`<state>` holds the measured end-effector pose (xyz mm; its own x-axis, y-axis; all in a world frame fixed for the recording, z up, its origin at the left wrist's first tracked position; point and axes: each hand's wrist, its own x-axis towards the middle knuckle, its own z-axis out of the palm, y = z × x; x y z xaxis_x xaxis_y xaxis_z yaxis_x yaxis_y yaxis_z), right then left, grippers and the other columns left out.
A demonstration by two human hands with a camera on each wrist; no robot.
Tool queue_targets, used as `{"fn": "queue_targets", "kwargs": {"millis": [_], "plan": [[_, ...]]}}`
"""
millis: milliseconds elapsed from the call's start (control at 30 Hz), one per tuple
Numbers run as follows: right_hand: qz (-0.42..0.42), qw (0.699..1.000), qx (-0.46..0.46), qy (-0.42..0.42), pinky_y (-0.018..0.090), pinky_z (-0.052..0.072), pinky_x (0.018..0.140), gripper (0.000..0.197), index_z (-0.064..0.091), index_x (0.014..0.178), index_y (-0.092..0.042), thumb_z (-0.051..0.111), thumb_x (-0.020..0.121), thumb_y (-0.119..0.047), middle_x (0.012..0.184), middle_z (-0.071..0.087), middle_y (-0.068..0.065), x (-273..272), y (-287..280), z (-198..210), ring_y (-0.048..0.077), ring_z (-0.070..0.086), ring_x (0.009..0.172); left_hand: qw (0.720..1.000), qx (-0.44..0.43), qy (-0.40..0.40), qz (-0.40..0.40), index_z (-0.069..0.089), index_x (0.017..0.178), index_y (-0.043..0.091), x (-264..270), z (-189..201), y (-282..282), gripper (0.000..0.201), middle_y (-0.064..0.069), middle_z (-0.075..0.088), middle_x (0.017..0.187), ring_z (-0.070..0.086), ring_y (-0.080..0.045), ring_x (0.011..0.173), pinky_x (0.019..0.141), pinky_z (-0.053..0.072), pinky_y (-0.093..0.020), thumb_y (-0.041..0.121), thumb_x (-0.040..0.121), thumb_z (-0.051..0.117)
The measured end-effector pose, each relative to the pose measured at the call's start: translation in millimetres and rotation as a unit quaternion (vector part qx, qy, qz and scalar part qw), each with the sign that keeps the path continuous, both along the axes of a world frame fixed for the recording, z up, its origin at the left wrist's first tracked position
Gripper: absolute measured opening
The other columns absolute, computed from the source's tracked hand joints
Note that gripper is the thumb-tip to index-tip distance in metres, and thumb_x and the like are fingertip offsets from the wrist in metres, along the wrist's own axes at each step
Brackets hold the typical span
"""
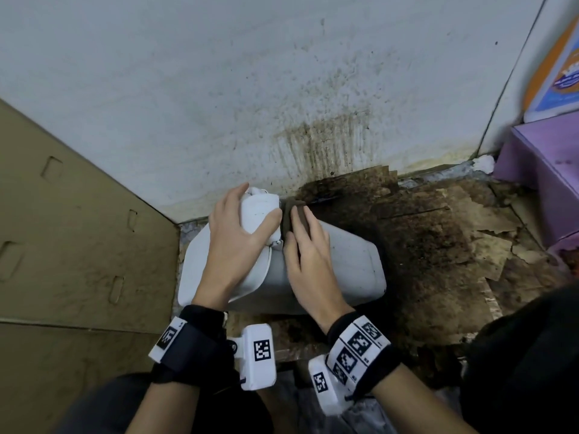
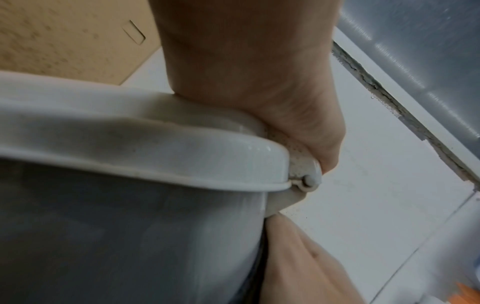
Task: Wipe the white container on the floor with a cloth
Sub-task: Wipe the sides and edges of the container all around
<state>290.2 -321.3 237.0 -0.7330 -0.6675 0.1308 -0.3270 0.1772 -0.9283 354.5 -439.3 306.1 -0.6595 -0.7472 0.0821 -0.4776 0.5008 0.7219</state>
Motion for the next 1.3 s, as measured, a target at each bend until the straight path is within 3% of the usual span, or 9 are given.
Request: {"fn": "queue_targets", "kwargs": {"millis": [100, 200, 400, 567, 767, 933, 1067, 1167, 1300], "plan": [[-0.022, 0.993, 0.012, 0.116, 0.038, 0.031, 0.118, 0.048, 0.044, 0.154, -0.016, 0.040, 0.108, -0.029, 0.156, 0.035, 0.009, -8, 2, -8, 0.021, 0.033, 0.140, 1.000, 0.016, 0.007, 0.007, 0.043, 0.153, 0.035, 3, 1, -3, 0.079, 0.016, 0.044, 0.149, 0.034, -0.006, 0.144, 0.114, 0.028, -0.026, 0.065, 0.084, 0.065], [-0.007, 0.987, 0.015, 0.162, 0.039, 0.028, 0.120, 0.052, 0.040, 0.155, -0.013, 0.036, 0.107, -0.030, 0.160, 0.032, 0.007, -15, 0, -10, 0.021, 0.033, 0.143, 1.000, 0.015, 0.005, 0.004, 0.043, 0.155, 0.034, 4, 1, -2, 0.079, 0.014, 0.044, 0.151, 0.034, -0.006, 0.145, 0.116, 0.029, -0.028, 0.065, 0.085, 0.064], [0.087, 0.993, -0.010, 0.081, 0.031, 0.003, 0.129, 0.057, 0.011, 0.164, -0.015, 0.026, 0.109, -0.023, 0.173, 0.004, -0.006, -17, -9, -10, 0.002, 0.001, 0.157, 1.000, 0.006, -0.001, 0.007, 0.043, 0.154, 0.033, 4, 1, -7, 0.085, 0.017, 0.044, 0.147, 0.037, -0.009, 0.145, 0.121, 0.033, -0.038, 0.072, 0.081, 0.057], [0.062, 0.997, 0.023, 0.032, 0.028, 0.002, 0.128, 0.056, 0.005, 0.164, -0.022, 0.018, 0.110, -0.033, 0.172, -0.001, -0.010, -27, -5, -31, -0.002, -0.002, 0.156, 1.000, 0.021, 0.005, 0.017, 0.037, 0.158, 0.027, 4, 2, -5, 0.095, 0.018, 0.040, 0.147, 0.039, -0.013, 0.148, 0.123, 0.035, -0.048, 0.073, 0.078, 0.059], [0.005, 0.986, 0.117, -0.117, 0.036, 0.003, 0.129, 0.053, 0.004, 0.164, -0.026, 0.014, 0.112, -0.033, 0.170, -0.005, -0.016, -51, 11, -57, -0.003, -0.006, 0.155, 0.999, 0.025, 0.004, 0.023, 0.037, 0.158, 0.027, 4, 6, 0, 0.098, 0.018, 0.040, 0.145, 0.037, -0.013, 0.147, 0.118, 0.035, -0.037, 0.073, 0.074, 0.057], [0.024, 0.993, 0.075, -0.089, 0.028, -0.006, 0.128, 0.060, -0.001, 0.164, -0.026, 0.007, 0.106, -0.039, 0.170, -0.009, -0.015, -24, -15, -16, -0.004, -0.012, 0.154, 1.000, 0.013, -0.002, 0.025, 0.038, 0.157, 0.021, 3, 6, 2, 0.101, 0.014, 0.041, 0.142, 0.036, -0.014, 0.146, 0.121, 0.032, -0.037, 0.073, 0.072, 0.055], [0.092, 0.995, 0.023, -0.037, 0.020, -0.008, 0.125, 0.054, -0.005, 0.162, -0.026, 0.009, 0.110, -0.031, 0.170, -0.010, -0.015, -15, -18, -1, -0.006, -0.013, 0.153, 1.000, 0.010, -0.011, 0.020, 0.037, 0.157, 0.020, 3, 7, 2, 0.102, 0.013, 0.040, 0.142, 0.034, -0.015, 0.147, 0.122, 0.031, -0.038, 0.074, 0.072, 0.054], [0.076, 0.996, 0.036, -0.011, 0.026, -0.002, 0.128, 0.055, -0.002, 0.164, -0.023, 0.012, 0.111, -0.032, 0.171, -0.009, -0.013, -30, -2, -28, -0.005, -0.010, 0.154, 1.000, 0.017, -0.005, 0.022, 0.038, 0.156, 0.020, 5, 7, -1, 0.100, 0.012, 0.041, 0.142, 0.035, -0.015, 0.147, 0.122, 0.033, -0.041, 0.072, 0.072, 0.056], [0.042, 0.991, 0.093, -0.090, 0.033, -0.003, 0.129, 0.054, -0.006, 0.163, -0.023, 0.013, 0.113, -0.031, 0.170, -0.014, -0.013, -40, -2, -37, -0.003, -0.014, 0.154, 1.000, 0.011, -0.005, 0.022, 0.039, 0.154, 0.022, 1, 6, 3, 0.097, 0.014, 0.041, 0.141, 0.035, -0.014, 0.144, 0.119, 0.033, -0.036, 0.072, 0.073, 0.056]]}}
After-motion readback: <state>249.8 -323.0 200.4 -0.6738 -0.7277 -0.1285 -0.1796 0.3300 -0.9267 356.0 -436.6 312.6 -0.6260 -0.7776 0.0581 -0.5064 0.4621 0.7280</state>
